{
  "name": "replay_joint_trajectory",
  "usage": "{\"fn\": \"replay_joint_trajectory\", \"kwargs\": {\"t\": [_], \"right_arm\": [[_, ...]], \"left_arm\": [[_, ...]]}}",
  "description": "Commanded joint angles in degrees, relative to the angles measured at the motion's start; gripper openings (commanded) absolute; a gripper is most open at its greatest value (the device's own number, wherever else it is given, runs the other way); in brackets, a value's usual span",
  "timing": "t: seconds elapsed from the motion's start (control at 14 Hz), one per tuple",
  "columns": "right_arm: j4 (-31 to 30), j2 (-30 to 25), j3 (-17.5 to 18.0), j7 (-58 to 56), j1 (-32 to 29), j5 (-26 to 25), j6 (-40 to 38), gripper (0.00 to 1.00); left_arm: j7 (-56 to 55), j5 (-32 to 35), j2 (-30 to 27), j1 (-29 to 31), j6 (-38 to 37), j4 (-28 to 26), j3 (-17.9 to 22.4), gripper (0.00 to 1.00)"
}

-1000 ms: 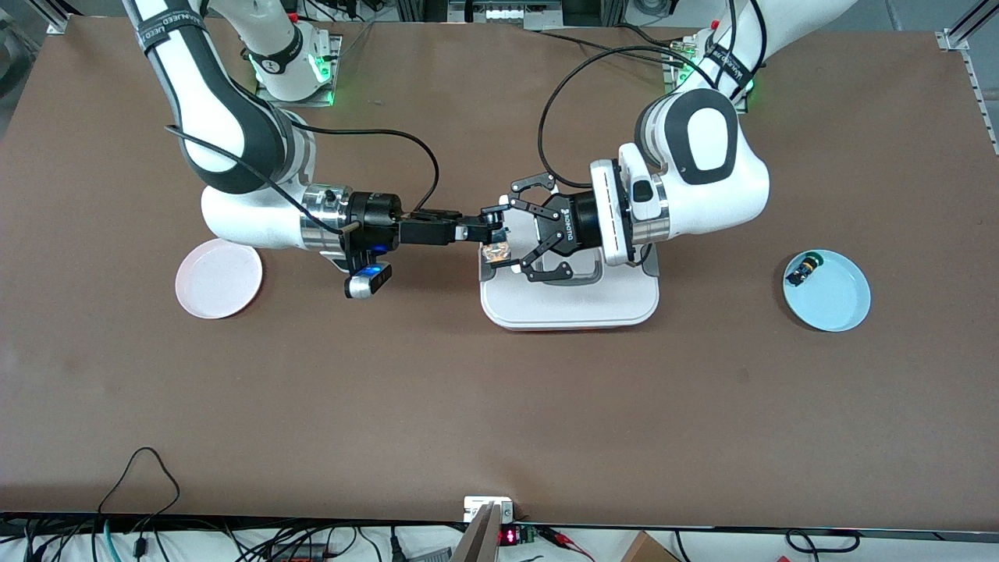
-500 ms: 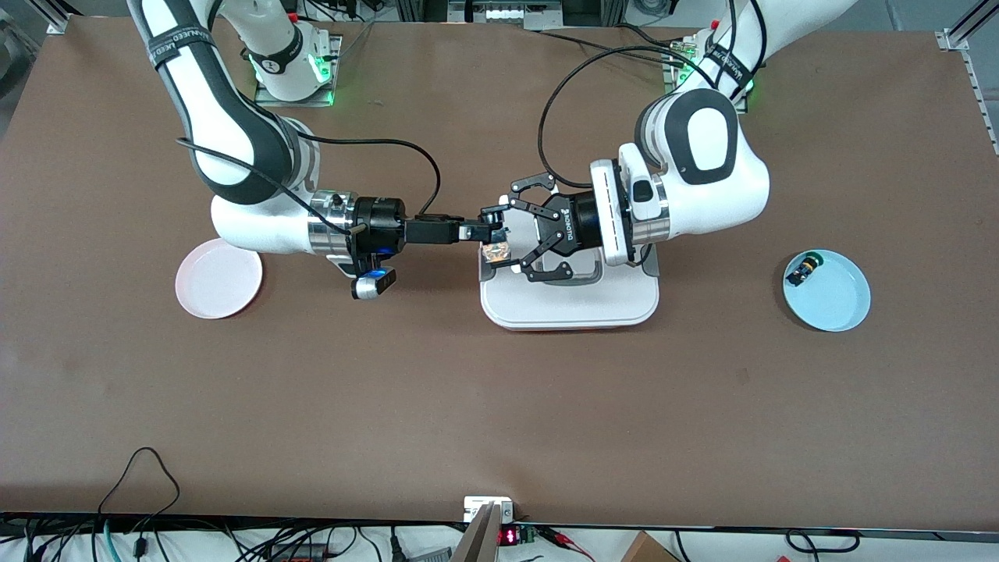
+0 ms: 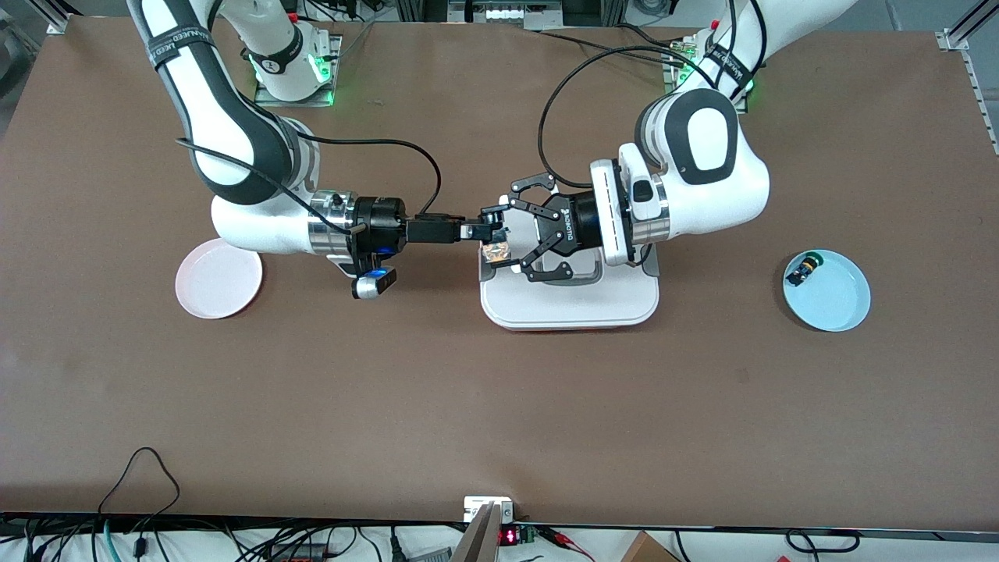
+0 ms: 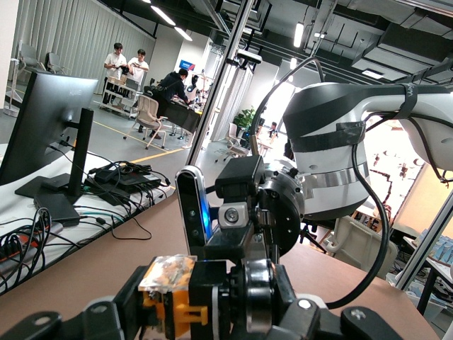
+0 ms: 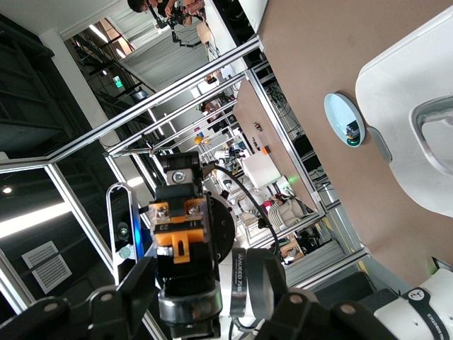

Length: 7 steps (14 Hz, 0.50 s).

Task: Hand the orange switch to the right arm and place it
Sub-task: 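Grasp the orange switch with the right gripper from the left gripper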

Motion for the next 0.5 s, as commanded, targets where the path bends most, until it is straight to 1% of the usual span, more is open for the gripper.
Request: {"fn": "replay_joint_trajectory", "kwargs": {"t": [0.0,0.07,0.14,0.21,0.29,0.36,0.43], "right_arm": [[-0.13,-0.36,0.4,-0.1,-0.32,0.62,-0.58,0.67],[0.04,-0.36,0.4,-0.01,-0.32,0.71,-0.58,0.65],[0.05,-0.36,0.4,-0.1,-0.23,0.79,-0.5,0.6],[0.05,-0.36,0.4,-0.1,-0.23,0.8,-0.5,0.59],[0.05,-0.45,0.4,-0.18,-0.23,0.8,-0.58,0.53],[0.05,-0.45,0.4,-0.1,-0.23,0.8,-0.58,0.5],[0.05,-0.54,0.4,-0.27,-0.23,0.88,-0.5,0.39]], "left_arm": [[1.35,-1.64,-0.19,0.0,0.64,0.67,-0.39,0.11],[1.35,-1.64,-0.19,0.0,0.64,0.76,-0.39,0.11],[1.35,-1.64,-0.19,0.0,0.64,0.76,-0.39,0.11],[1.35,-1.64,-0.19,0.0,0.64,0.76,-0.39,0.11],[1.35,-1.64,-0.19,0.0,0.64,0.76,-0.39,0.11],[1.35,-1.64,-0.19,0.0,0.64,0.76,-0.39,0.11],[1.35,-1.64,-0.27,0.0,0.64,0.76,-0.39,0.11]]}}
